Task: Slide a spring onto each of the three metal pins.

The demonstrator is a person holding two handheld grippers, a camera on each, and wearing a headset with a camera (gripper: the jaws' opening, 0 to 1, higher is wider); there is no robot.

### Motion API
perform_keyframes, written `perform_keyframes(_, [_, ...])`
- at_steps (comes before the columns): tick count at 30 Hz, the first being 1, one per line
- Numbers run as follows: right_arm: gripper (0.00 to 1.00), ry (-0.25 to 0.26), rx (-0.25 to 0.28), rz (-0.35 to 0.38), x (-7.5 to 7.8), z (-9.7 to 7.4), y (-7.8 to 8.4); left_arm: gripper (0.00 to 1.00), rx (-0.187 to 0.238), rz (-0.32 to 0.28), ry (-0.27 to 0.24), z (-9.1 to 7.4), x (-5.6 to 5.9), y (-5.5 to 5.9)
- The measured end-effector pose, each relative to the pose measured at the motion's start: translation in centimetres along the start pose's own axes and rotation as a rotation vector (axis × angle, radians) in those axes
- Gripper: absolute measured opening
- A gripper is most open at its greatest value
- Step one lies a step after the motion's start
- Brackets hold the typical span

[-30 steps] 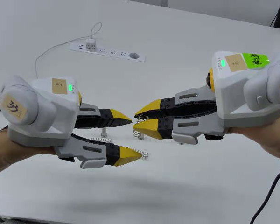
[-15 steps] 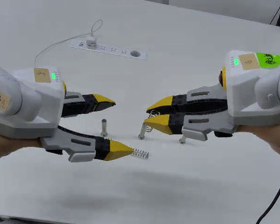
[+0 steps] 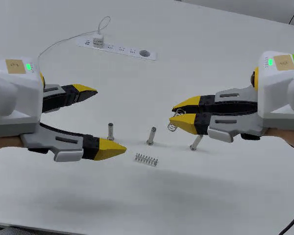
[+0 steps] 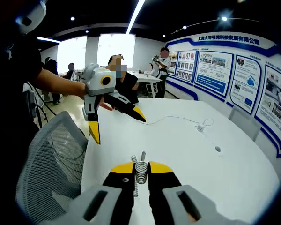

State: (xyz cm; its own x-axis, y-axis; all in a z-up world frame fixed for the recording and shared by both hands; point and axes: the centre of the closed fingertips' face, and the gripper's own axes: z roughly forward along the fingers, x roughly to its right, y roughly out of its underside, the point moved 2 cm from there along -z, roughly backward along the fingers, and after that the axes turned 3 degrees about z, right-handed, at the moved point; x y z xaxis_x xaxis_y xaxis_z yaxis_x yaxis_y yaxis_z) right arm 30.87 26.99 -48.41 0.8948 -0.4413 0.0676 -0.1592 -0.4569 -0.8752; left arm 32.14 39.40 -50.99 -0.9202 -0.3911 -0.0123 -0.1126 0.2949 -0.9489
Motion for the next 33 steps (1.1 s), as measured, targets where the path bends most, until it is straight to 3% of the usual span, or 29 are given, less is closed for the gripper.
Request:
perform_keyframes(5, [0.11,0.031,0.008,0.027,0.9,-0.8,0.2,0.93,0.049,-0.037,-0.037,-0.4,-0.8,-0.8])
perform_keyframes(13, [0.11,0.084,0.038,0.064,2.6,-1.9,0.2,1.00,0.069,-0.035,-0.103,-1.0,-2.5,-1.1])
perform_keyframes(19, [0.11,0.132,0.017,0.082,3.7,-2.5,1.2,1.00,0.062,-0.040,-0.126,-1.6,-3.3,-0.9])
perform_keyframes(33, [0.11,0.287,-0.041,0.160,7.2,-4.0,5.5,1.00,0.031,-0.063,-0.179,-2.8,-4.3,0.5])
